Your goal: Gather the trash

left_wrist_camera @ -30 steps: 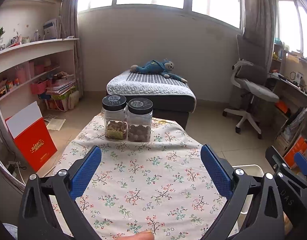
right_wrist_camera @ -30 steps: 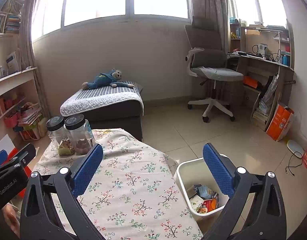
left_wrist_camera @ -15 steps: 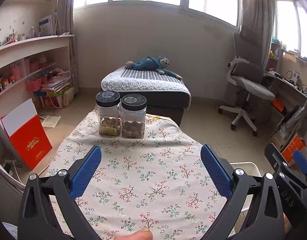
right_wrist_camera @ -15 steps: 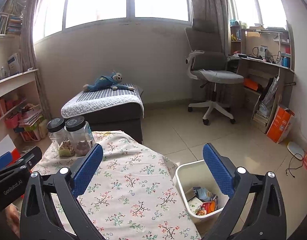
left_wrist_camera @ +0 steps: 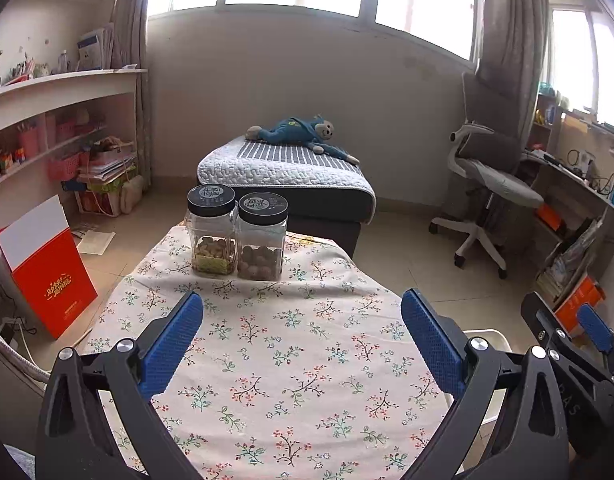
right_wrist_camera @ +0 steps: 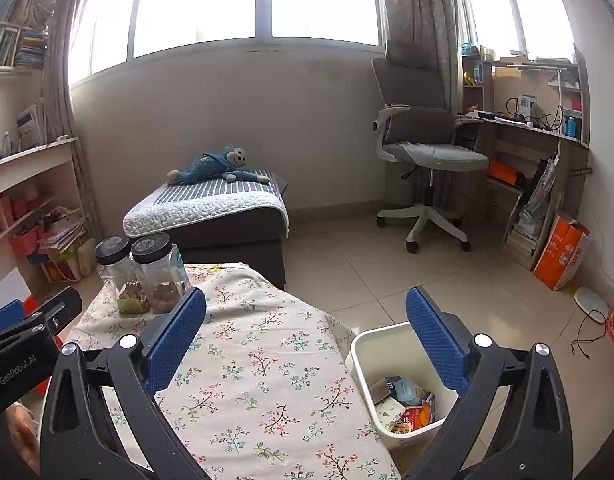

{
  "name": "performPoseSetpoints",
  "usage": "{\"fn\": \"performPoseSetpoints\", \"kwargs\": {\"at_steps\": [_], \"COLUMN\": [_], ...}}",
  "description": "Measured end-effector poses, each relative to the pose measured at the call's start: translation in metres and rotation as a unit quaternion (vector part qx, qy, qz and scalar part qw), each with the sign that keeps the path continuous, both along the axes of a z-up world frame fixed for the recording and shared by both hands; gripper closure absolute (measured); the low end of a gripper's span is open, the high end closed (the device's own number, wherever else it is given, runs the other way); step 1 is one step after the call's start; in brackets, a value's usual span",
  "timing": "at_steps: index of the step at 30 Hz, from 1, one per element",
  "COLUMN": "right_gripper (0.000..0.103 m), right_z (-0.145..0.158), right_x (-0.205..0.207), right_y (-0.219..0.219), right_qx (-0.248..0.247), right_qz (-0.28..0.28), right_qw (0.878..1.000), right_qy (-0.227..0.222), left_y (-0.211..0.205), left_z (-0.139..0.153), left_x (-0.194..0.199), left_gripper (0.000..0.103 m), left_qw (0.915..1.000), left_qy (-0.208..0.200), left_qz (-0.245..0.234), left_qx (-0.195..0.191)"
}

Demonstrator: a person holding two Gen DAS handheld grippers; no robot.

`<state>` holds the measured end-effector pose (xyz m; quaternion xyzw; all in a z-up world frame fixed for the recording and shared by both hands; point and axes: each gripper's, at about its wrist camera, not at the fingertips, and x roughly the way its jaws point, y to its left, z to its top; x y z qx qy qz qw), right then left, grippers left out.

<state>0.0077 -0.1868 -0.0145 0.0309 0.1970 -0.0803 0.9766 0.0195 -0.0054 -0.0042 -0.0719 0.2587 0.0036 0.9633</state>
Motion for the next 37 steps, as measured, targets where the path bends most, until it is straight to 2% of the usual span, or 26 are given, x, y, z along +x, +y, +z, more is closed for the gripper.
{"fn": "performPoseSetpoints", "kwargs": {"at_steps": [16,23,28,30,37], "right_gripper": [0.007,0.007,0.007,0.007,0.007], "right_z": [0.007,0.008,0.011,0.011,0.013], "right_x": [-0.008,-0.01,-0.012,-0.012,-0.015], "right_y": [0.007,0.006,0.004,0.003,0.001], "right_qx": [-0.014,-0.009,-0.004,-0.002,0.003], "right_qz": [0.004,0.003,0.002,0.002,-0.003], "right_qw": [0.999,0.999,0.999,0.999,0.998], "right_qy": [-0.03,-0.036,-0.042,-0.046,-0.058], "left_y": [-0.001,-0.005,-0.007,-0.009,-0.009], "left_z": [0.007,0.013,0.017,0.019,0.024], "left_x": [-0.006,-0.014,-0.018,-0.021,-0.026], "left_gripper": [0.006,0.014,0.014,0.011,0.007], "left_qw": [0.9998,0.9987,0.9981,0.9975,0.9962], "left_qy": [-0.013,-0.046,-0.058,-0.066,-0.082], "left_qz": [0.004,-0.004,-0.009,-0.009,0.01], "left_qx": [0.01,0.021,0.019,0.022,0.027]}}
